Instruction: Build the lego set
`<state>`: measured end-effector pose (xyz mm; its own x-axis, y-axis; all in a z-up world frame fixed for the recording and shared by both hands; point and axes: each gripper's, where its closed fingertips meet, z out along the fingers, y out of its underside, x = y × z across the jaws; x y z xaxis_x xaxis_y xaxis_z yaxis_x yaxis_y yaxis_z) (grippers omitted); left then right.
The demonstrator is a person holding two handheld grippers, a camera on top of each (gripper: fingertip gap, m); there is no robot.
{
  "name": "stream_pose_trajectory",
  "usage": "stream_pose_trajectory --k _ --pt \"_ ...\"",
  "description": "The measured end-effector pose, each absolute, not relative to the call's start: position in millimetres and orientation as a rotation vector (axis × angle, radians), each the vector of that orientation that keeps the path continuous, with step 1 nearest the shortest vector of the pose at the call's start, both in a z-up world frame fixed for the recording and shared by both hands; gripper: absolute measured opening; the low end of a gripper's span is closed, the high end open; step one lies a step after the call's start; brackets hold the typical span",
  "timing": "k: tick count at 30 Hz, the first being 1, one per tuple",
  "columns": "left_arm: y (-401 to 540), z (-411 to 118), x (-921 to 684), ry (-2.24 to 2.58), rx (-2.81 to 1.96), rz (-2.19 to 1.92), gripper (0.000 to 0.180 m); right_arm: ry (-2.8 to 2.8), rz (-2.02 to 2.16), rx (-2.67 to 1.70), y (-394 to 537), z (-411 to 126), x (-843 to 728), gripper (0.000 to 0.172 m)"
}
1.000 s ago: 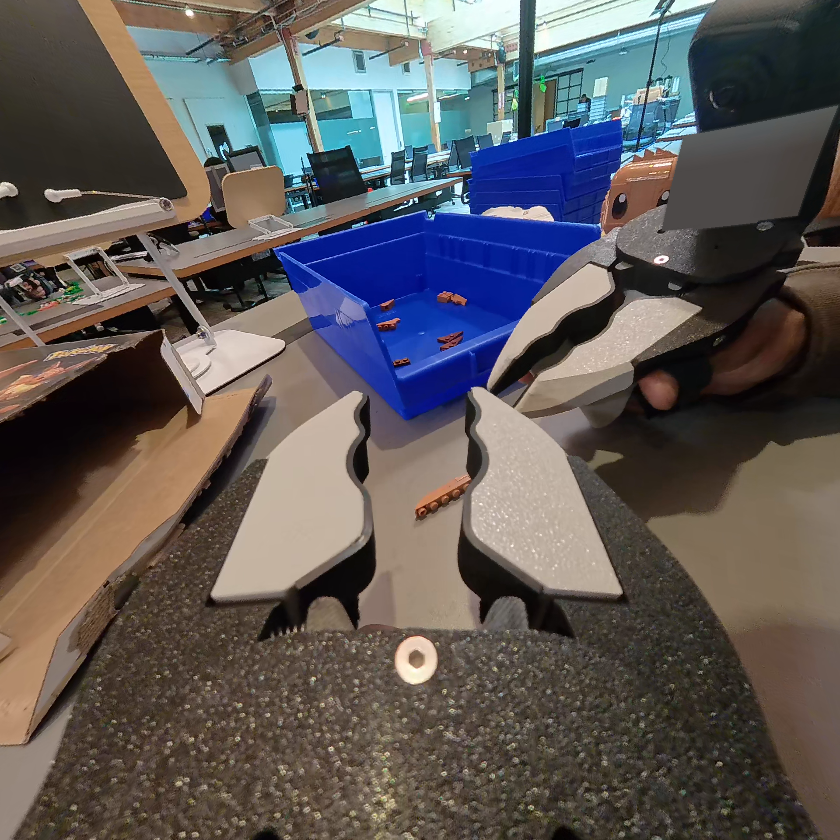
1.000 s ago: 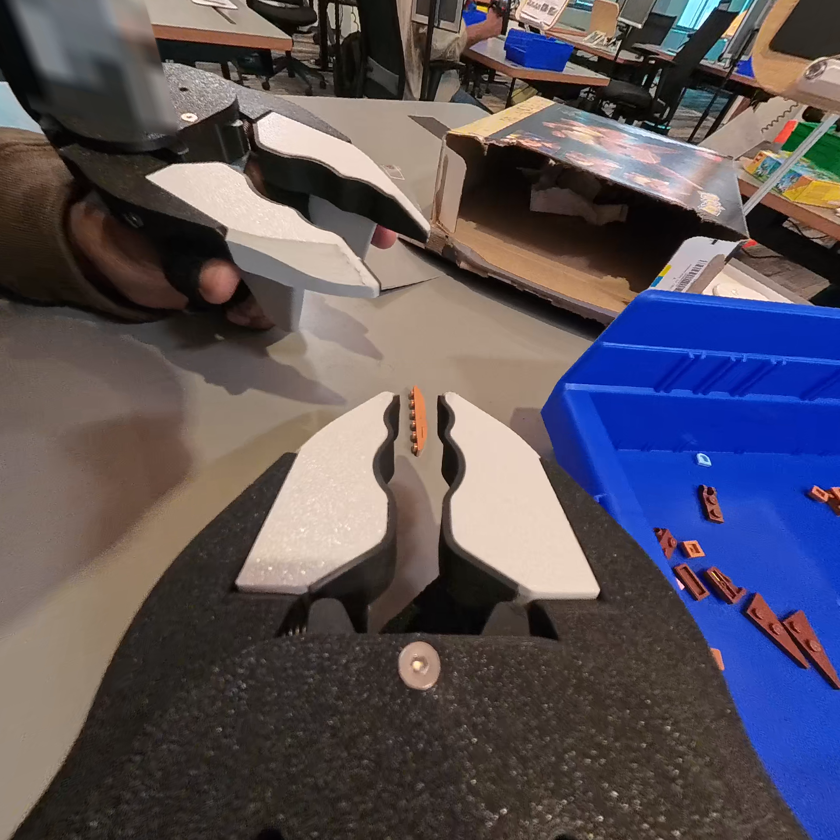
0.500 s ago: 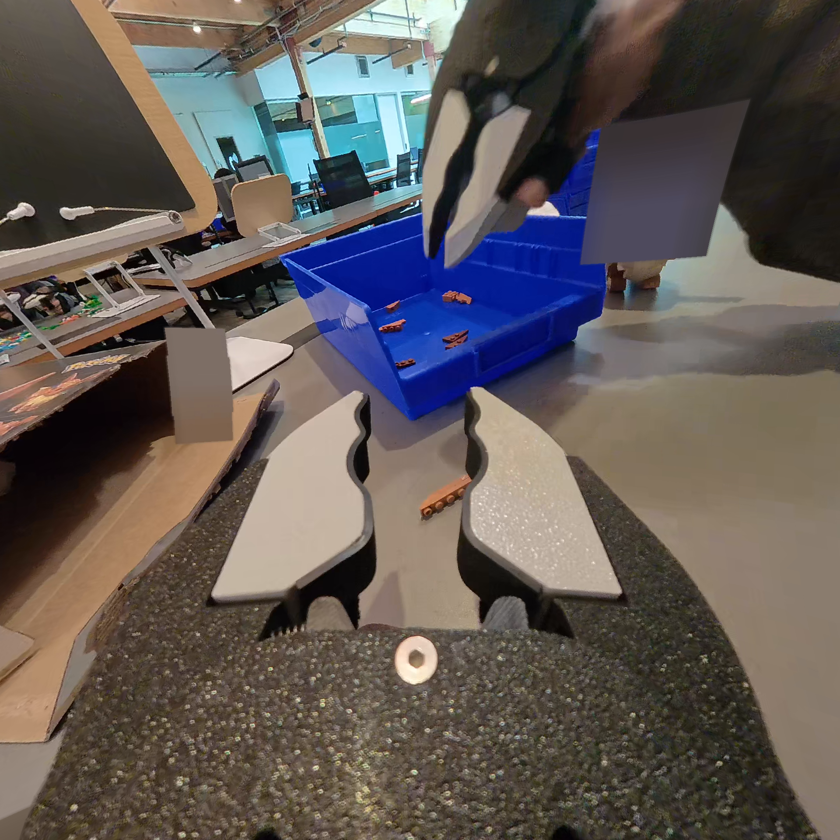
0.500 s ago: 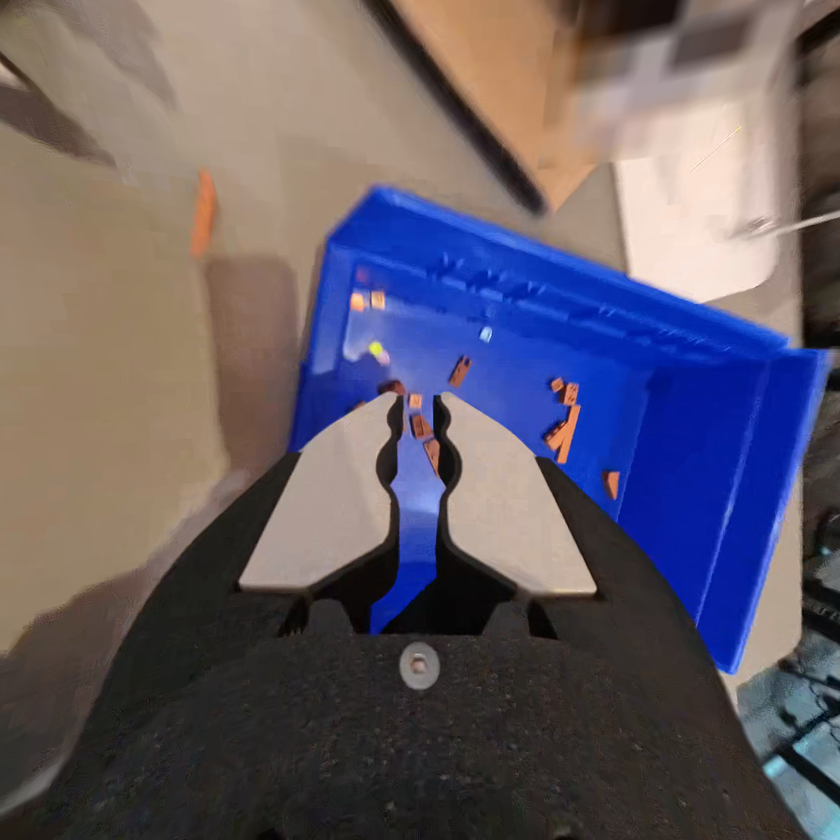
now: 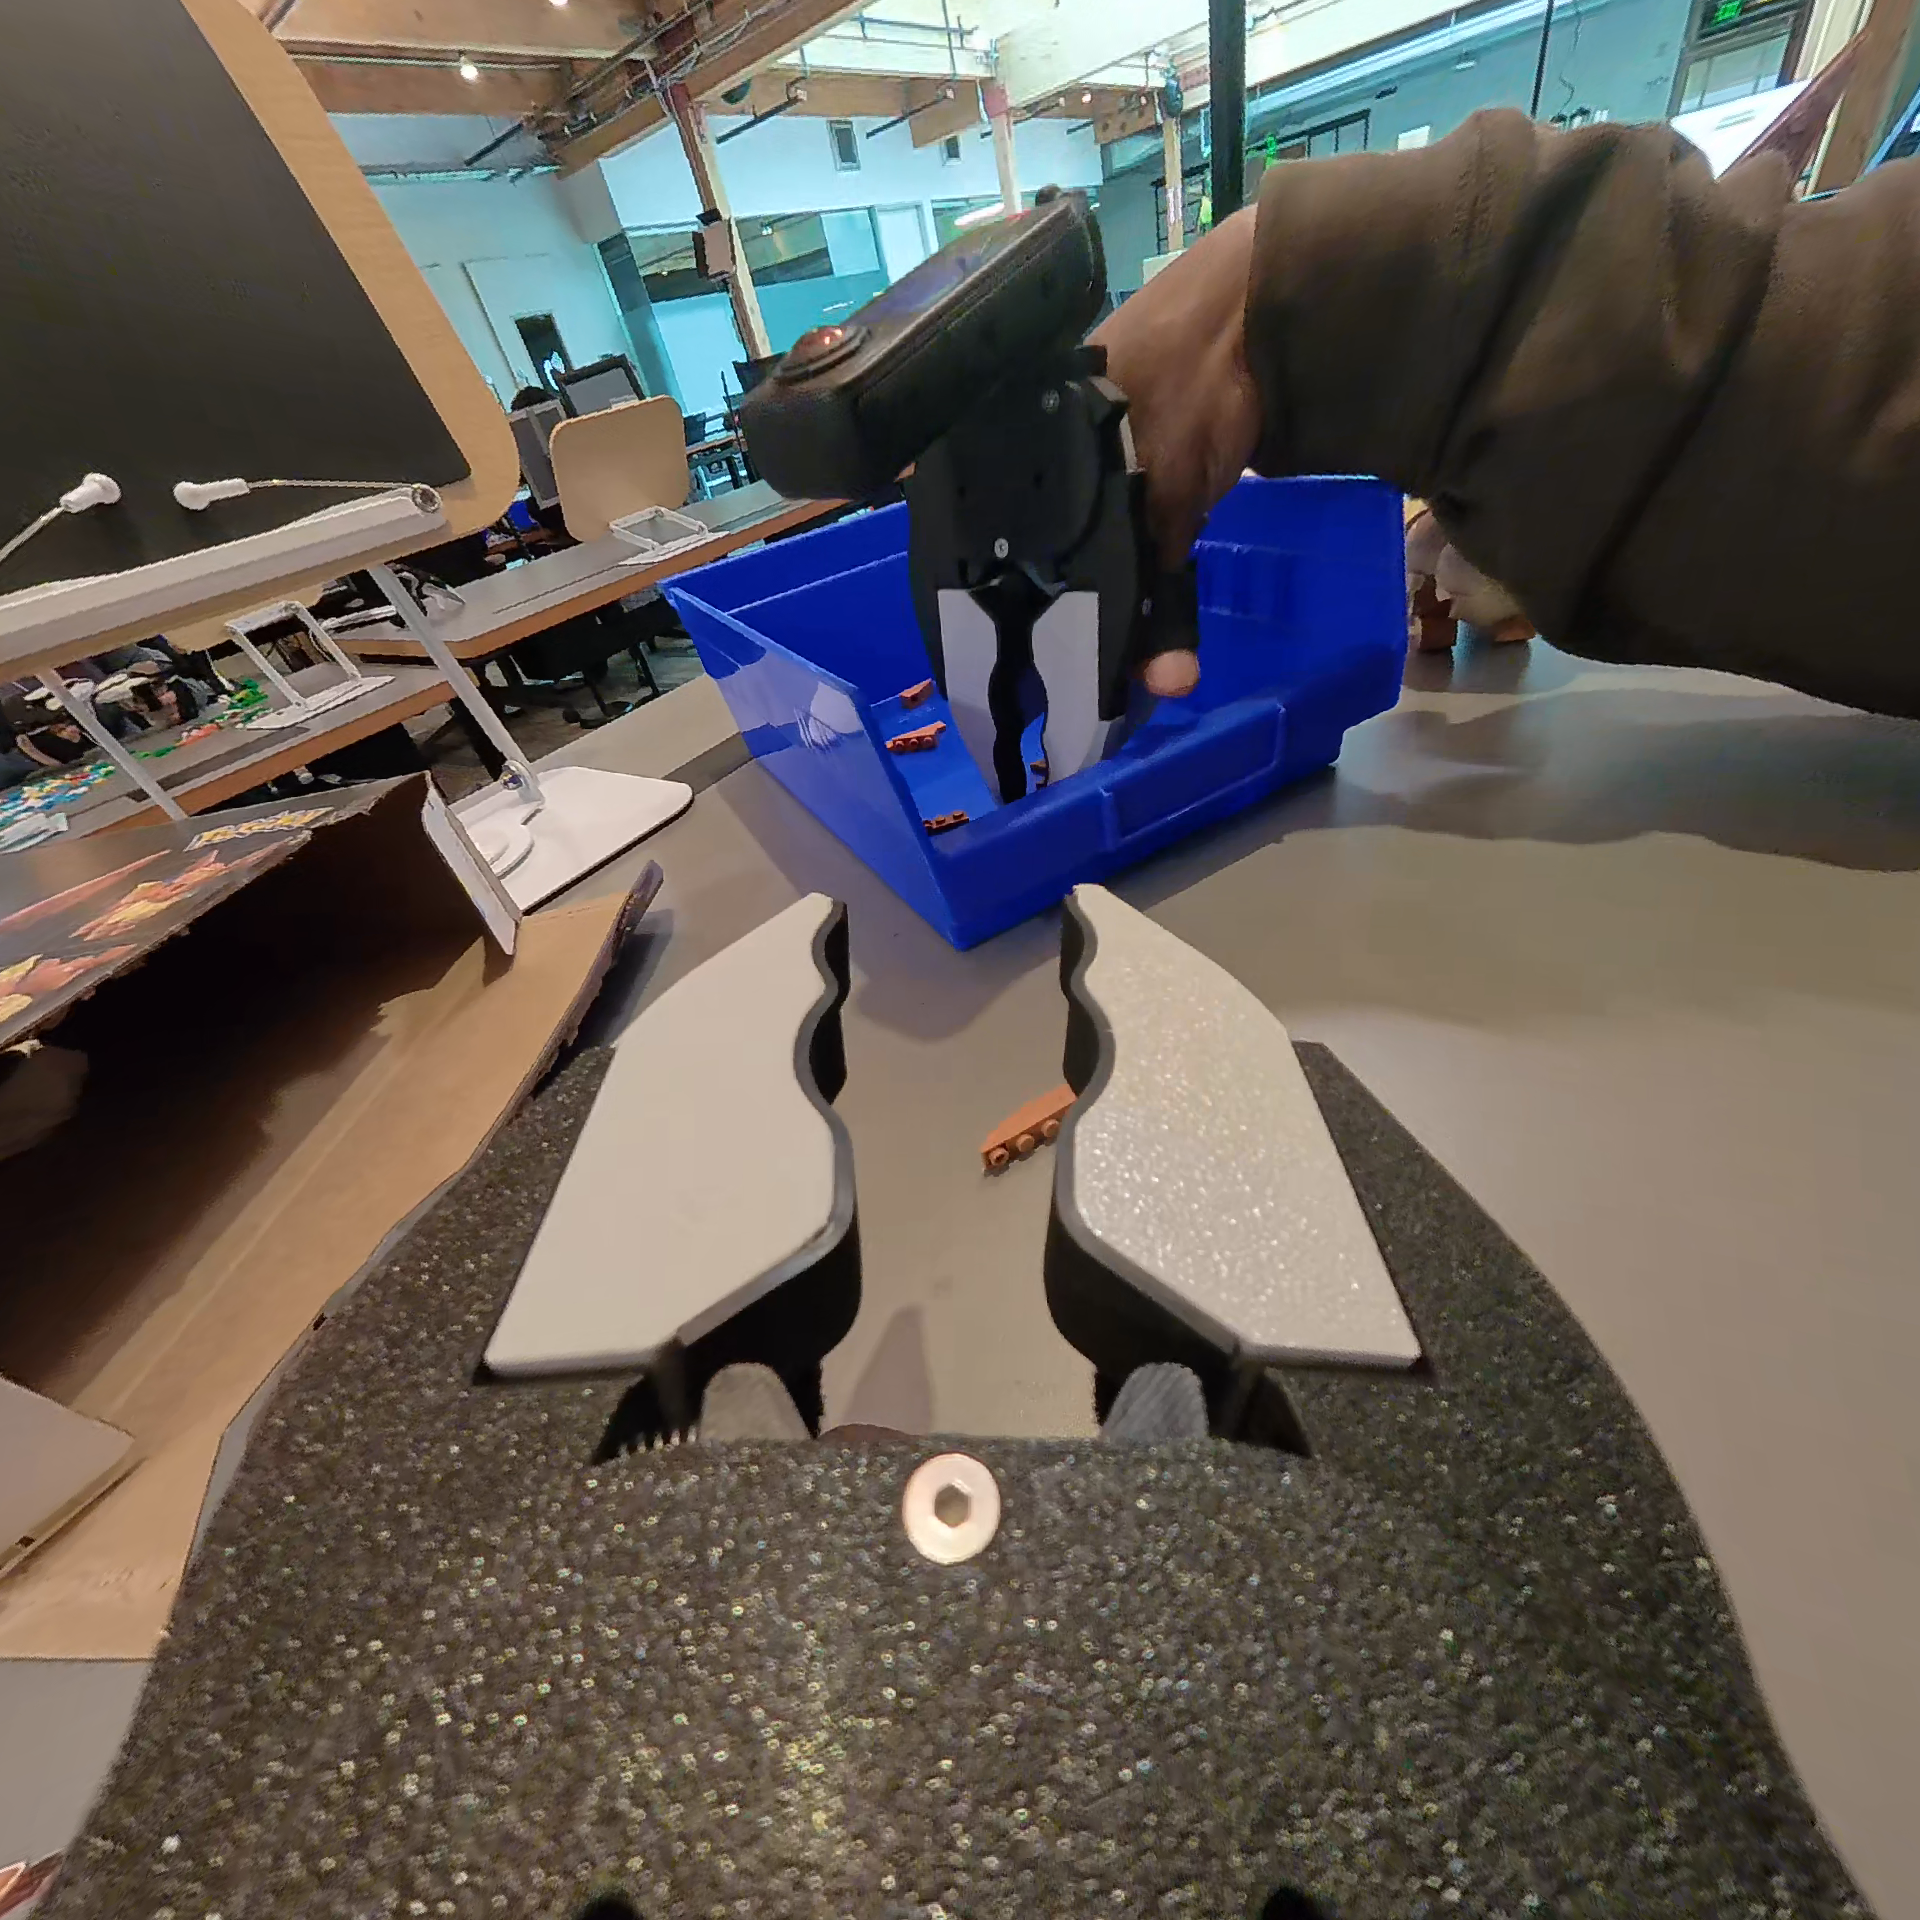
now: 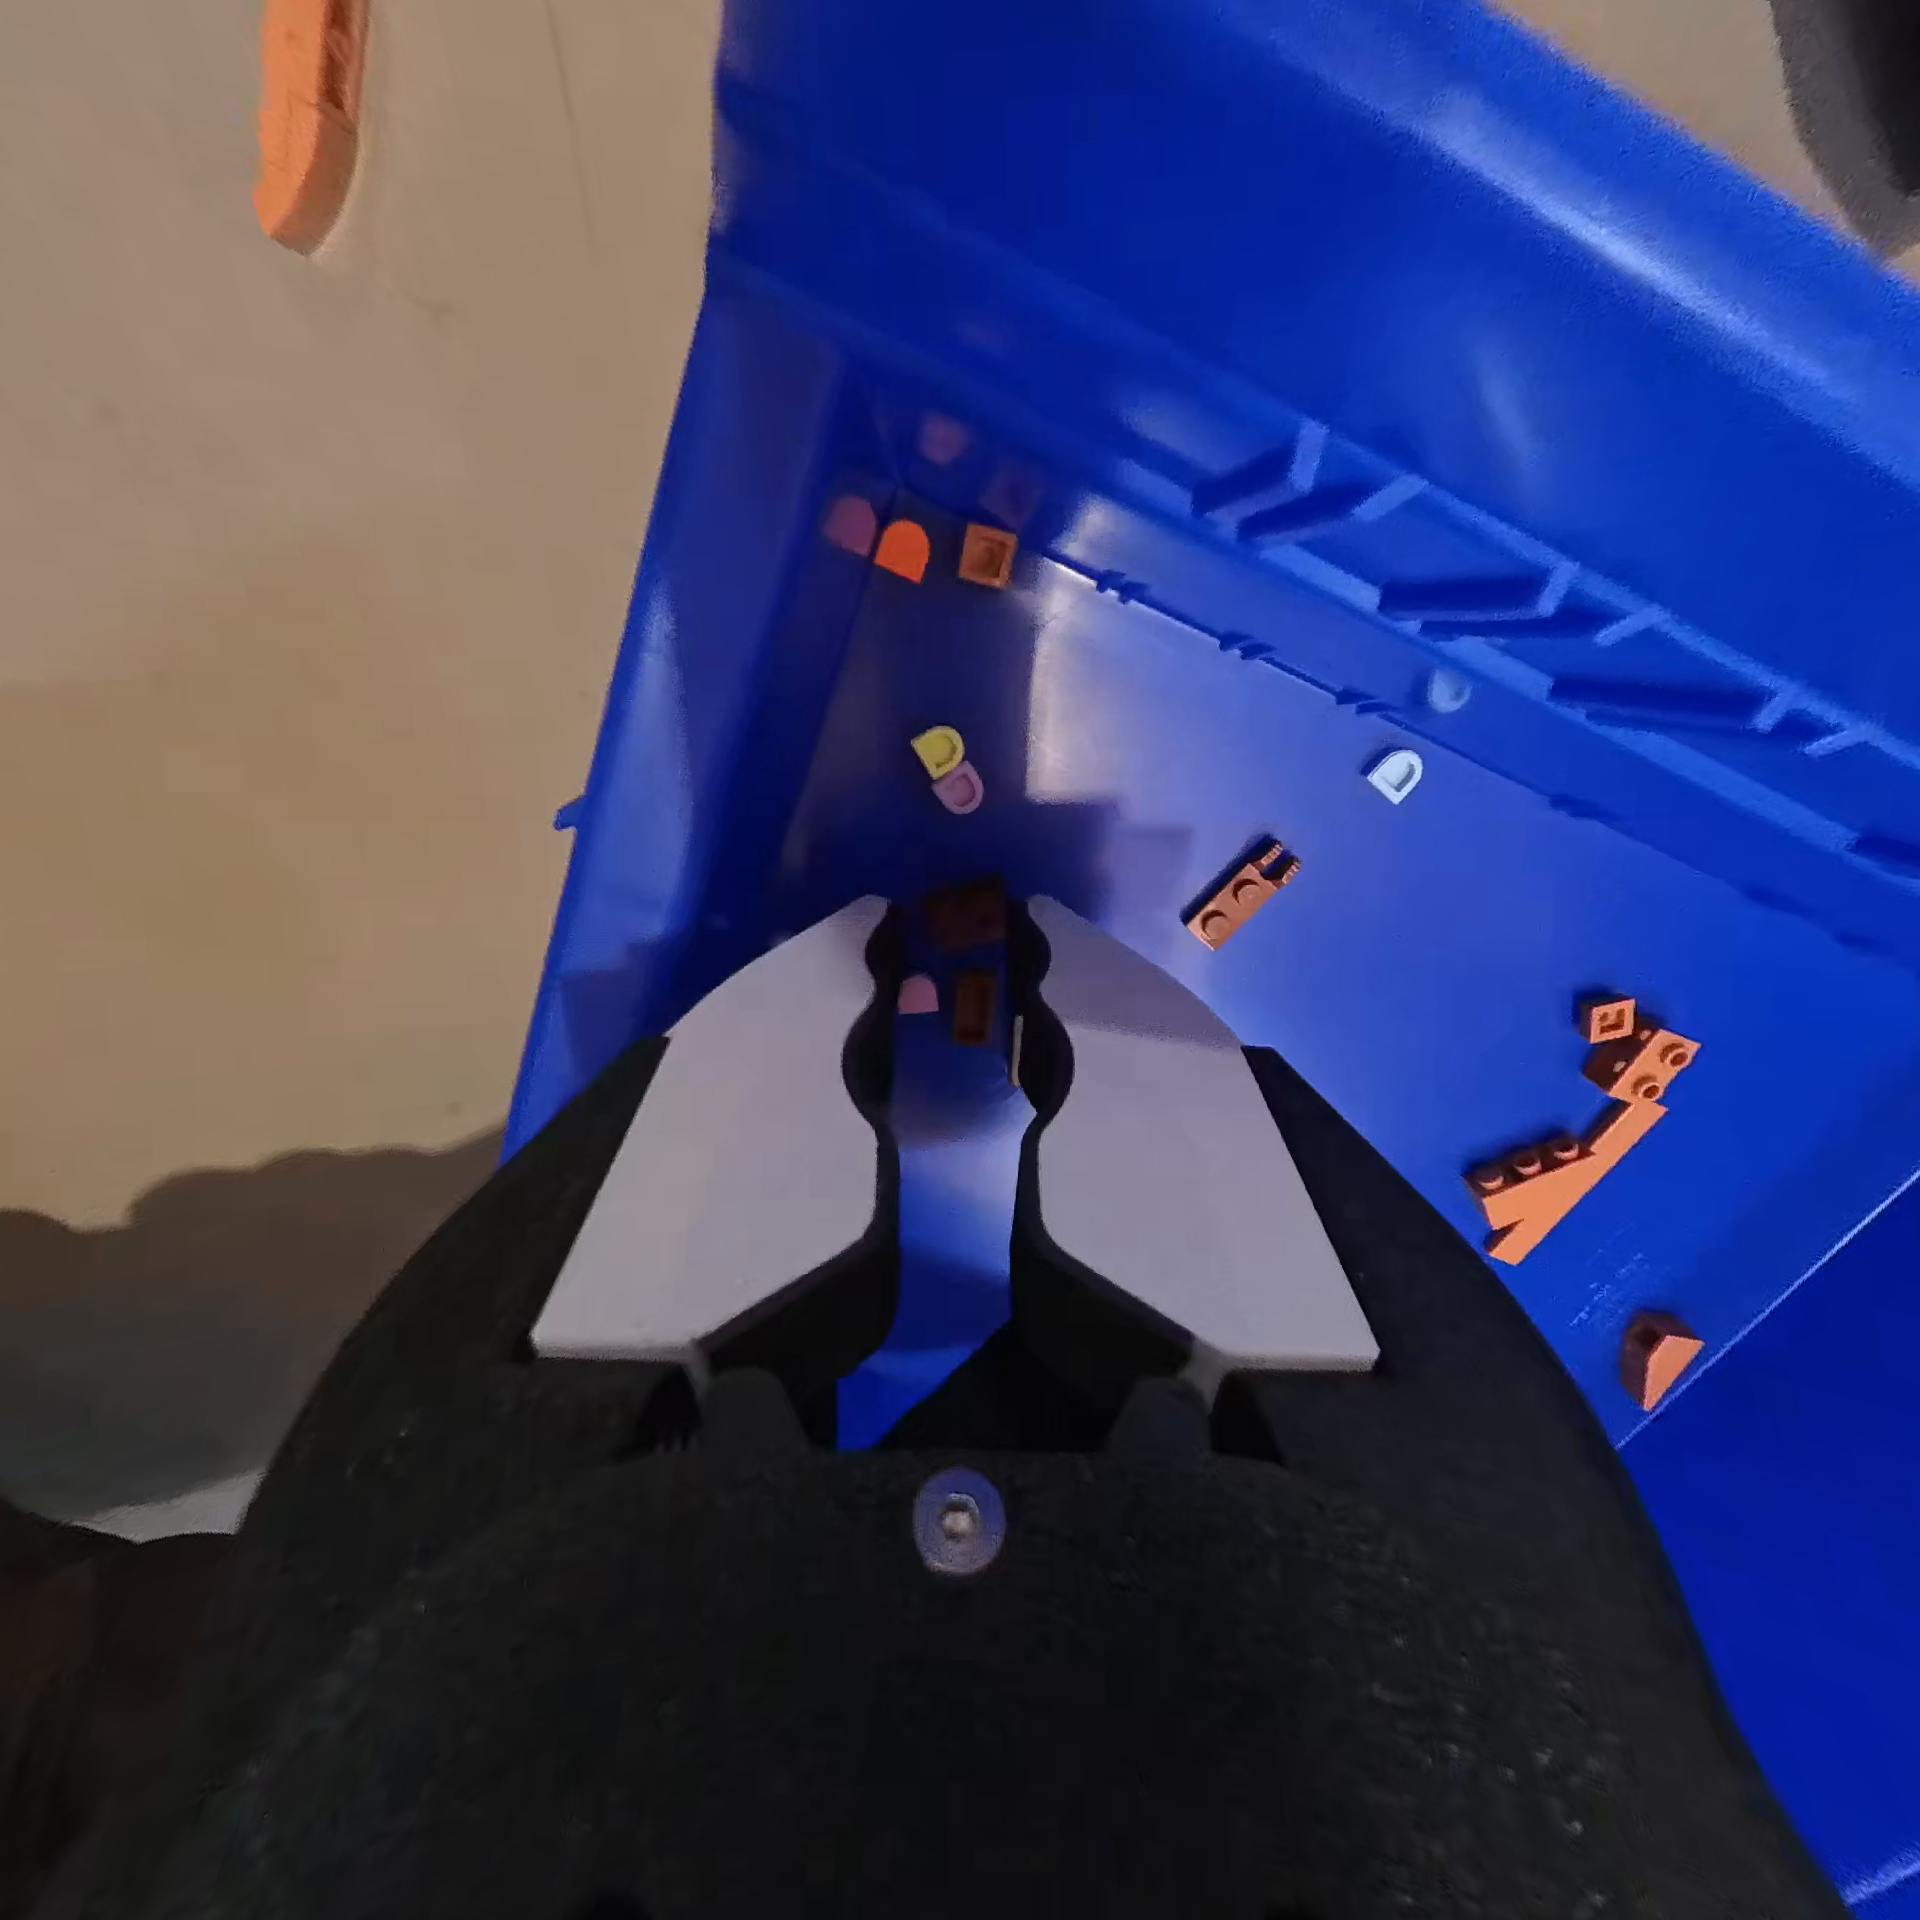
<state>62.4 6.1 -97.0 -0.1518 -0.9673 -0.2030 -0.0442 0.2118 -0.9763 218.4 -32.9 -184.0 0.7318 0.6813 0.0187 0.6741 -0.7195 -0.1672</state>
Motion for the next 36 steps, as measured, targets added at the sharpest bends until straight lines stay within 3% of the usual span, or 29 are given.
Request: stream_pose_trajectory --k 1,10,17,28,36 --pt "6.3 -97.0 62.6 1.452 -1.023 -1.126 0.039 -1.086 0.063 -2.771 -32.2 -184.8 219.6 0.020" --pt "6.9 -97.0 62.7 1.450 -1.028 -1.130 0.039 -0.986 -0.067 -2.774 -24.0 -185.8 232.0 0.018" --pt "9.6 -96.8 63.3 1.442 -1.039 -1.134 0.039 -0.924 0.059 -2.212 -4.9 -68.0 150.0 0.017" --pt "20.6 -96.5 63.5 1.406 -1.078 -1.116 0.038 -1.415 0.291 -2.314 -49.9 -186.8 26.2 0.018" --pt "20.3 -96.4 63.2 1.406 -1.074 -1.114 0.038 -1.394 0.275 -2.330 -46.4 -189.8 27.5 0.026"
